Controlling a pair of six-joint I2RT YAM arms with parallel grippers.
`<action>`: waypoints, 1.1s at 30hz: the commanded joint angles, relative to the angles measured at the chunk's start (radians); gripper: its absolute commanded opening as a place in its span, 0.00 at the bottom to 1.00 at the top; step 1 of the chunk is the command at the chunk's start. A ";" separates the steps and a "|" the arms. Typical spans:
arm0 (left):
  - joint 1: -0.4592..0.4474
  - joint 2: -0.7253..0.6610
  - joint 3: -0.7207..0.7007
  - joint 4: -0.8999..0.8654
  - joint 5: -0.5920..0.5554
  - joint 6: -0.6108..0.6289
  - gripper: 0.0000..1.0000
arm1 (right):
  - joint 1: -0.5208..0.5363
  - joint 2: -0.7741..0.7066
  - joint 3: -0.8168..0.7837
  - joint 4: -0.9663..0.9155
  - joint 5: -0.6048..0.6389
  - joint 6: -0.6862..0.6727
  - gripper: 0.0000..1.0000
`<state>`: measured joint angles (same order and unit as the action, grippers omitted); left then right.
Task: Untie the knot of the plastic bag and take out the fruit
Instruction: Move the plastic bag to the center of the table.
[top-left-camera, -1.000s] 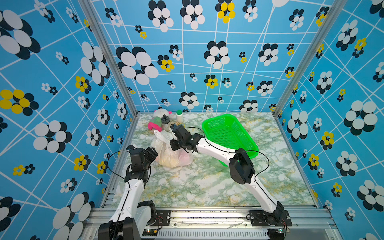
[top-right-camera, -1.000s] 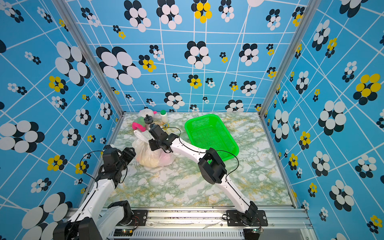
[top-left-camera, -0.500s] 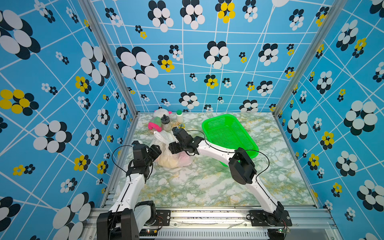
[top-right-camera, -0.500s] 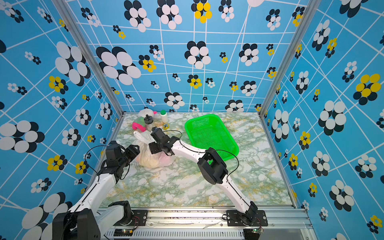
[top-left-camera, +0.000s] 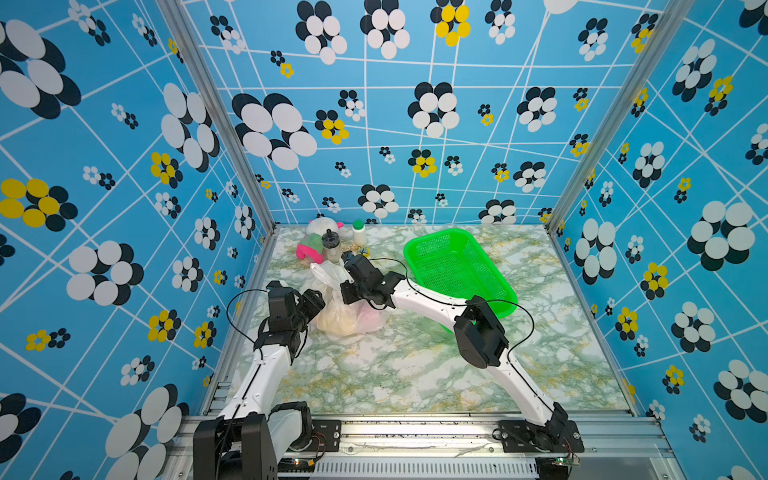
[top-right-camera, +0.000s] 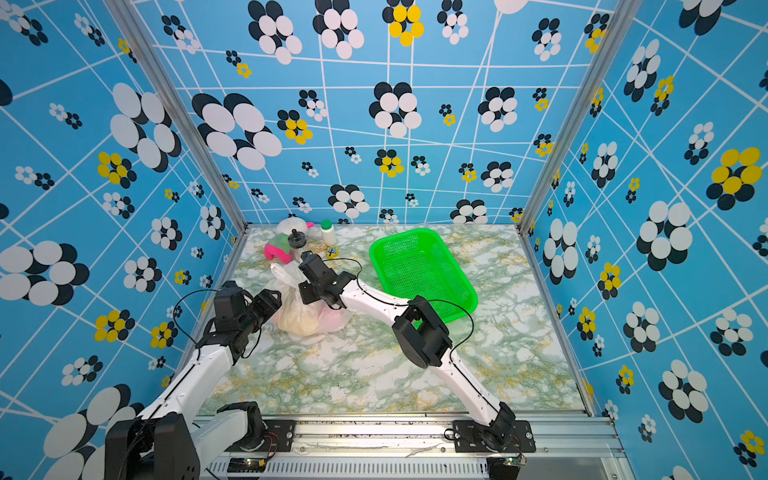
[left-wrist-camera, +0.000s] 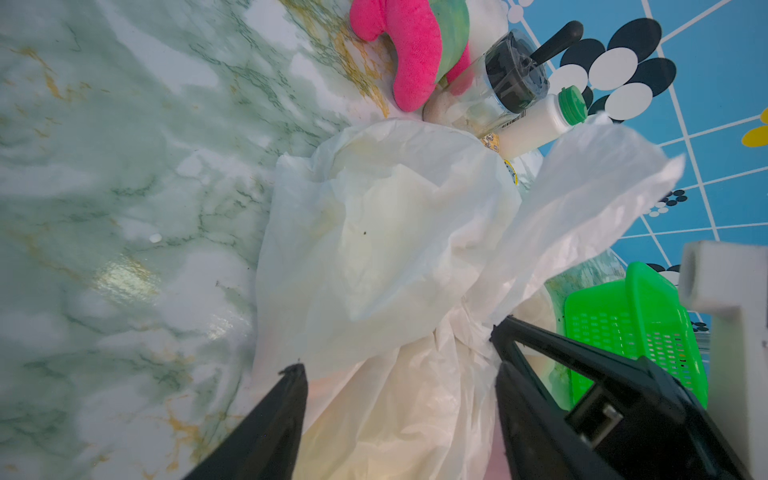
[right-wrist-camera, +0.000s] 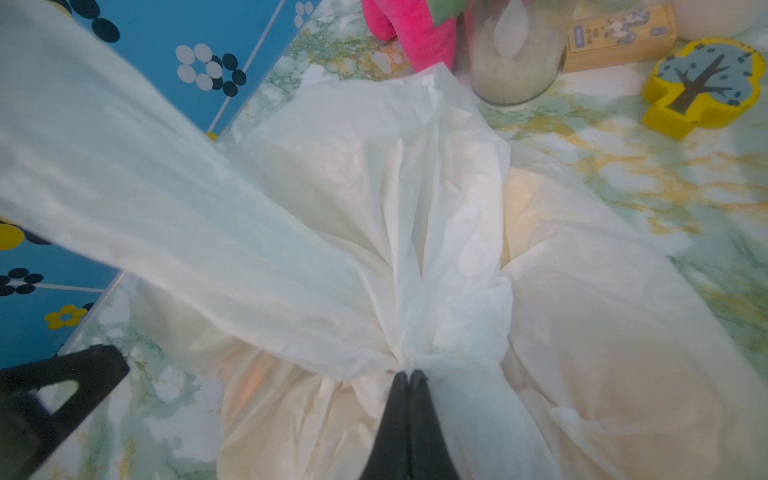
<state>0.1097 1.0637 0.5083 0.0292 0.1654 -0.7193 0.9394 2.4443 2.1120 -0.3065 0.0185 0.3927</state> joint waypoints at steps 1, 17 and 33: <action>-0.009 -0.009 0.033 -0.008 0.002 0.025 0.73 | -0.002 -0.097 -0.086 0.040 0.025 0.002 0.00; -0.291 -0.020 0.138 -0.143 -0.245 0.203 0.85 | -0.002 -0.547 -0.707 0.419 0.052 -0.080 0.00; -0.420 0.117 0.165 -0.114 -0.290 0.318 0.98 | -0.002 -0.620 -0.821 0.487 -0.011 -0.073 0.00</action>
<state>-0.3019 1.1603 0.6353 -0.0772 -0.0669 -0.4362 0.9394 1.8648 1.3018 0.1471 0.0315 0.3248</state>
